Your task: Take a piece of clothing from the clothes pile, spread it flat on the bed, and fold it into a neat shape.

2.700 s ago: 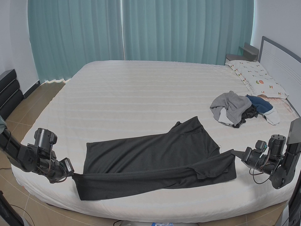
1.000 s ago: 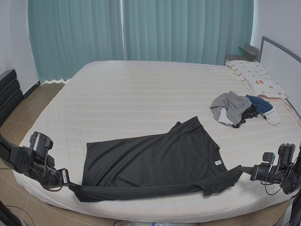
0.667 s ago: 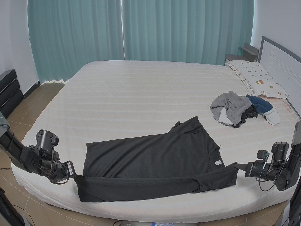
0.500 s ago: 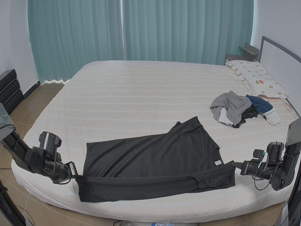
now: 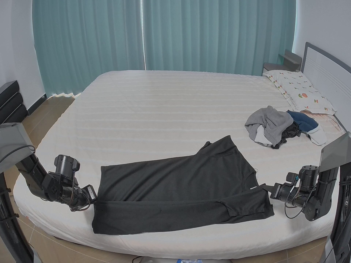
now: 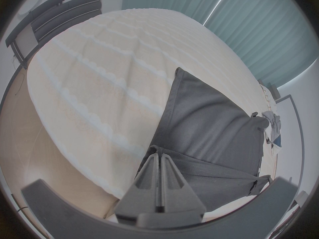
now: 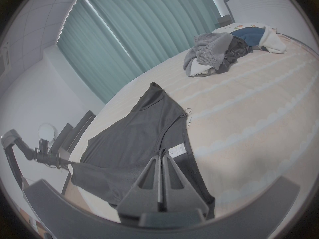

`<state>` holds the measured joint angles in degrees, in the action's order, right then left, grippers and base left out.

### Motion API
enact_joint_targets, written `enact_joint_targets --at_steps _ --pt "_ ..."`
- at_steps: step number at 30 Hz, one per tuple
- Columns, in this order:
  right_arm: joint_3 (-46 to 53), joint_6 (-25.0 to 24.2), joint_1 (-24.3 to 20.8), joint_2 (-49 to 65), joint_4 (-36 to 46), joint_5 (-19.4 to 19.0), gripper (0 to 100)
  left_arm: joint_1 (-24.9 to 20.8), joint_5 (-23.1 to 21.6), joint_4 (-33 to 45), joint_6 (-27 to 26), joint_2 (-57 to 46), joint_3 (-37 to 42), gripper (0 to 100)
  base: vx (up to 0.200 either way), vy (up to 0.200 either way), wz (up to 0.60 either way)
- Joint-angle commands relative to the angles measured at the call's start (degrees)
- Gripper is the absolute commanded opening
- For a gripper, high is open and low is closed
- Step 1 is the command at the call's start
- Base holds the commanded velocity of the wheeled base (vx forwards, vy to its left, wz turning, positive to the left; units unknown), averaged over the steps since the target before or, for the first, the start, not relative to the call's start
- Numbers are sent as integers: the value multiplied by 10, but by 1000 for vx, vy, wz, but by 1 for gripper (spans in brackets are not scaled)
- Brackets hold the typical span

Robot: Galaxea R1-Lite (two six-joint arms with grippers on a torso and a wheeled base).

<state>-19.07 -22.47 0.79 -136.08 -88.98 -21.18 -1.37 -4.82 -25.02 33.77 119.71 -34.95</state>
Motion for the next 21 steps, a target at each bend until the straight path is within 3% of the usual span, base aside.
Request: enact_joint_targets --at_steps 1,17,18,19,21 --pt "-31 -21 -3 -24 -6 9 0 0 1 -6 8 31 -3 0 0 0 0" --pt "-60 -39 -22 -57 -7 21 0 0 0 -6 25 36 -12 0 0 0 0" --pt "-61 -39 -23 -59 -6 21 0 0 0 -6 25 36 -13 100 0 0 0" --pt "-62 -39 -23 -59 -6 21 100 0 0 -6 25 36 -12 100 0 0 0" --pt "-62 -42 -23 -63 -6 20 100 0 0 -6 25 37 -12 100 0 0 0"
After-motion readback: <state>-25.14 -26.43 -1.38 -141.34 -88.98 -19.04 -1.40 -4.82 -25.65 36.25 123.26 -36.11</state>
